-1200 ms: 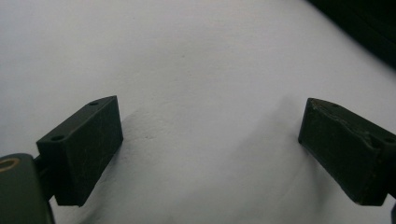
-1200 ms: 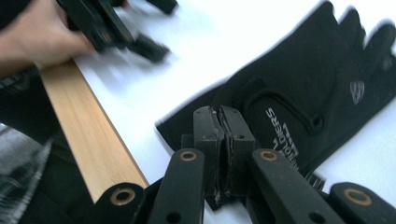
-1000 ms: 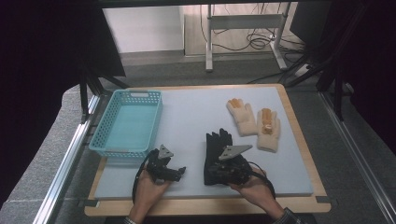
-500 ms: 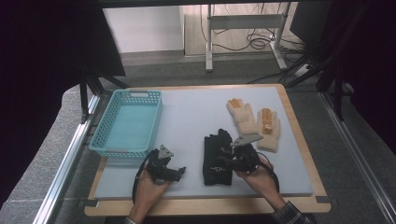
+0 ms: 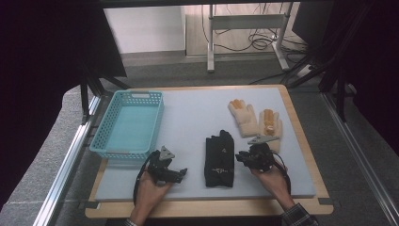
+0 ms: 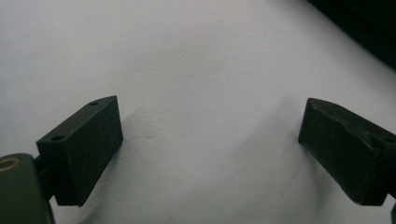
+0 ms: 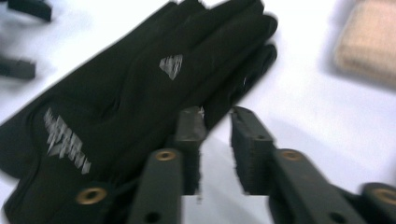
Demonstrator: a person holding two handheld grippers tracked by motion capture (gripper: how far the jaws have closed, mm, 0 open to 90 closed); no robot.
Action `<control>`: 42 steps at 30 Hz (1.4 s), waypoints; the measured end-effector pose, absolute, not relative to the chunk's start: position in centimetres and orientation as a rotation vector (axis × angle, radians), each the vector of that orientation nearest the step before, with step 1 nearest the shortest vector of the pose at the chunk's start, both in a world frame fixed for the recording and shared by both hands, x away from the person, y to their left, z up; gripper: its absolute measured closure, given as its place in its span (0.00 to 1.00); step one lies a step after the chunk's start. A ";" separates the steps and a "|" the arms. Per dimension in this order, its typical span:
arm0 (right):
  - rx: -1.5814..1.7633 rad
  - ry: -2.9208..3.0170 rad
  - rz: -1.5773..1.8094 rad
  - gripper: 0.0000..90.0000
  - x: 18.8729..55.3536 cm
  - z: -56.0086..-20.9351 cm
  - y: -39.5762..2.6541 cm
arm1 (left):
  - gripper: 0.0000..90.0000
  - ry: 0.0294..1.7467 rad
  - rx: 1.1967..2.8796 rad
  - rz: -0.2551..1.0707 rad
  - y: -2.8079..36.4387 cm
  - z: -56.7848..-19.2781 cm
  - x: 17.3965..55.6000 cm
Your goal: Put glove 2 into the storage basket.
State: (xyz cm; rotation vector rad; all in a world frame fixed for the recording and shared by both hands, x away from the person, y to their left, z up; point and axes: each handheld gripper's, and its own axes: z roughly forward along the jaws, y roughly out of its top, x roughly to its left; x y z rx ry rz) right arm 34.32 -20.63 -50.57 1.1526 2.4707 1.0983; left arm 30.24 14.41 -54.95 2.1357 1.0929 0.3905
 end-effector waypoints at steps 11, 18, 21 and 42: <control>1.026 2.575 1.105 0.96 31.9 -52.6 -20.0 | 0.08 1.096 2.135 0.394 14.5 -54.9 30.1; 0.981 2.591 1.124 0.96 31.7 -52.8 -18.5 | 0.06 1.117 2.135 0.393 15.2 -54.9 29.7; 0.965 2.600 1.133 0.96 31.8 -52.9 -17.6 | 0.06 1.104 2.154 0.387 15.8 -54.8 29.7; 0.866 2.633 1.157 0.87 32.3 -53.2 -12.4 | 0.04 1.083 2.139 0.381 16.9 -55.1 29.5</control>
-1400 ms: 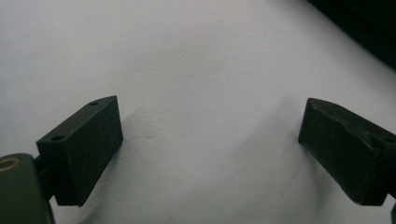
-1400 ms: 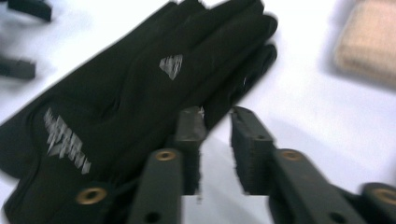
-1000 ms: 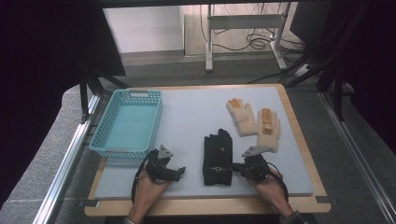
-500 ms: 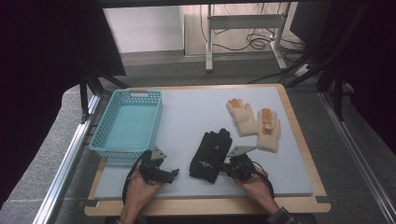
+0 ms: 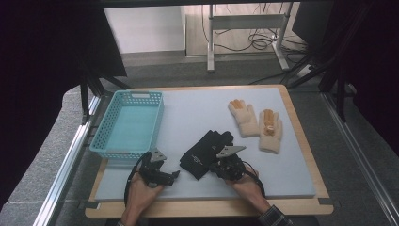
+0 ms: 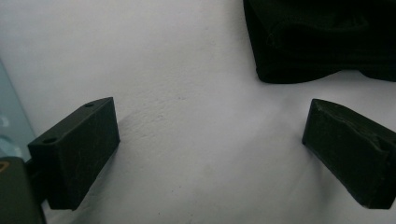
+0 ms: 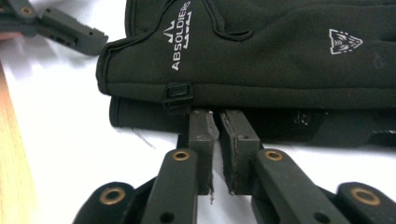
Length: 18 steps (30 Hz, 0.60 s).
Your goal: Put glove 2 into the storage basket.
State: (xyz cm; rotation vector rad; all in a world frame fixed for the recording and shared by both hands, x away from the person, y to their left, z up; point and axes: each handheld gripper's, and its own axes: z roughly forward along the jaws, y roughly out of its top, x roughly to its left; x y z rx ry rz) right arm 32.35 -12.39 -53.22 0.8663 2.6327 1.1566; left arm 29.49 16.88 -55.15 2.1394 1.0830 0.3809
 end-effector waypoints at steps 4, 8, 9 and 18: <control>0.870 2.594 1.146 0.78 32.0 -52.8 -14.0 | 0.04 1.084 2.141 0.378 16.9 -55.1 29.5; 0.913 2.520 1.152 0.66 32.3 -52.2 -16.3 | 0.04 1.084 2.141 0.377 16.9 -55.1 29.5; 0.913 2.520 1.152 0.66 32.3 -52.2 -16.3 | 0.04 1.084 2.141 0.377 16.9 -55.1 29.5; 0.964 2.445 1.085 0.37 33.2 -51.6 -20.9 | 0.04 1.085 2.140 0.376 16.9 -55.2 29.5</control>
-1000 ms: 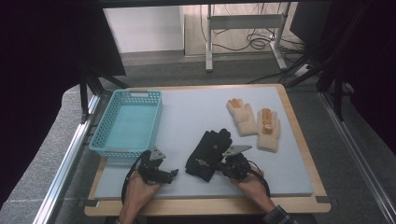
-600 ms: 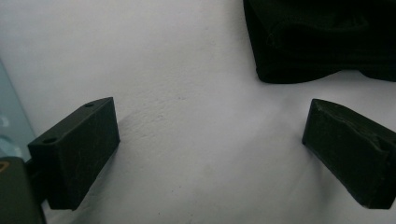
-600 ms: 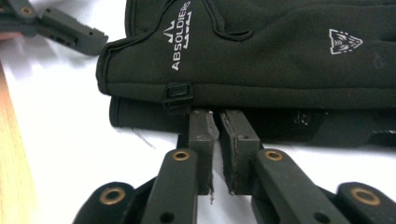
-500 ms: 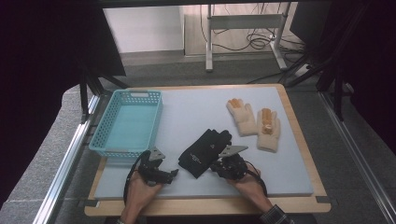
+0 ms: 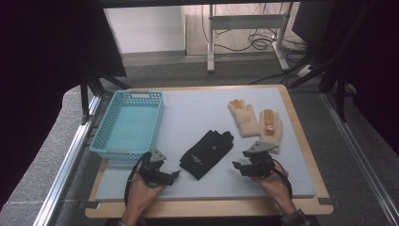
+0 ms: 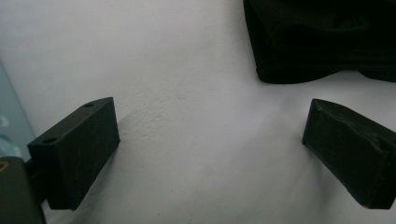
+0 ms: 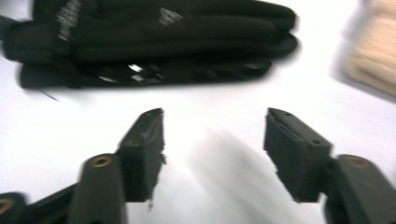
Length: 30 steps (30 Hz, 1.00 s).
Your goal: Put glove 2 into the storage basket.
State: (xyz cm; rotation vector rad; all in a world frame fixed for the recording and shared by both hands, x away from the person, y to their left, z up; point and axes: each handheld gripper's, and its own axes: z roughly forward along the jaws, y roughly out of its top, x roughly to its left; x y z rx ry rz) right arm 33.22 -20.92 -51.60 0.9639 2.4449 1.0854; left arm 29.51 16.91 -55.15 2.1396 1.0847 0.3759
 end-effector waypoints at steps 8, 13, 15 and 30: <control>1.025 2.402 0.987 0.26 33.7 -52.6 -23.9 | 0.04 1.085 2.141 0.371 16.9 -55.1 29.5; 1.022 2.381 0.998 0.24 33.6 -53.2 -24.2 | 0.04 1.083 2.141 0.367 16.9 -55.1 29.5; 1.023 2.381 1.001 0.24 33.6 -53.2 -24.2 | 0.04 1.078 2.145 0.369 17.0 -55.1 29.6; 1.024 2.377 1.004 0.24 33.5 -53.2 -24.3 | 0.06 1.012 2.151 0.288 15.9 -52.9 29.2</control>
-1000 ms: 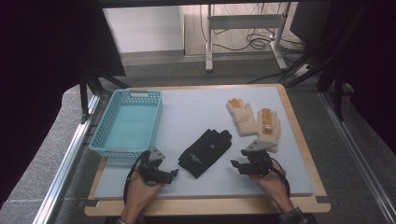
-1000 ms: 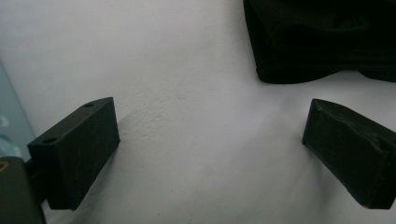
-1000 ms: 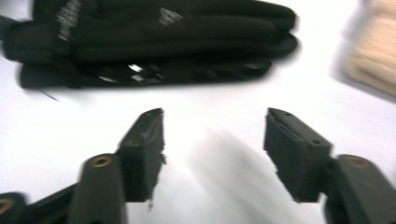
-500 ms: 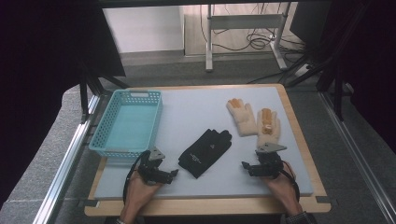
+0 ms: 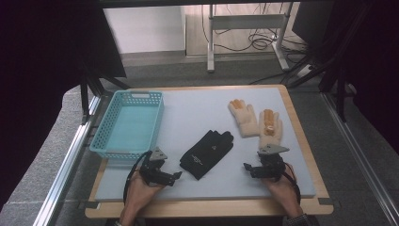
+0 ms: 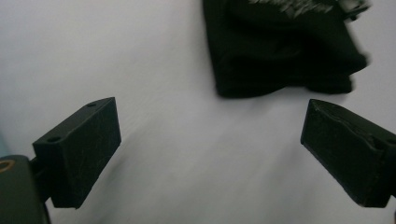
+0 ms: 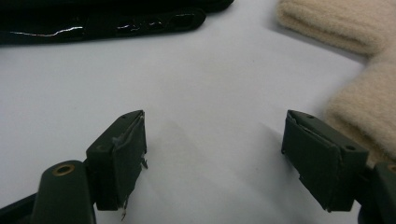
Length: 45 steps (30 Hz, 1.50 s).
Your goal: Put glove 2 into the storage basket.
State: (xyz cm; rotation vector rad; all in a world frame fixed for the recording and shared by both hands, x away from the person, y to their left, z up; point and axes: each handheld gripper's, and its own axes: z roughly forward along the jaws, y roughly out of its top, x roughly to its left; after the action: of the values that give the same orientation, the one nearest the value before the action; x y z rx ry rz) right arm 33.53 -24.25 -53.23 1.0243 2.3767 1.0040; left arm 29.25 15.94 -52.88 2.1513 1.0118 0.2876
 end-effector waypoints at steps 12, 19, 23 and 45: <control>1.025 2.376 1.006 0.24 33.5 -53.2 -24.3 | 0.00 0.914 2.202 0.232 10.1 -49.6 32.9; 1.025 2.377 1.007 0.24 33.5 -53.2 -24.3 | 0.00 0.958 2.281 0.161 7.1 -50.4 36.8; 1.025 2.377 1.007 0.24 33.5 -53.2 -24.3 | 0.00 1.011 2.308 0.084 6.1 -51.6 38.4; 1.024 2.376 1.006 0.24 33.5 -53.2 -24.3 | 0.58 1.040 2.388 0.197 5.6 -51.6 37.0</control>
State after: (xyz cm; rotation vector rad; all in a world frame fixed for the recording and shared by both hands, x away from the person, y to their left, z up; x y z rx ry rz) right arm 33.52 -24.27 -53.24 1.0242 2.3762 1.0064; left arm 37.02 5.64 -51.63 2.3879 1.0397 0.1972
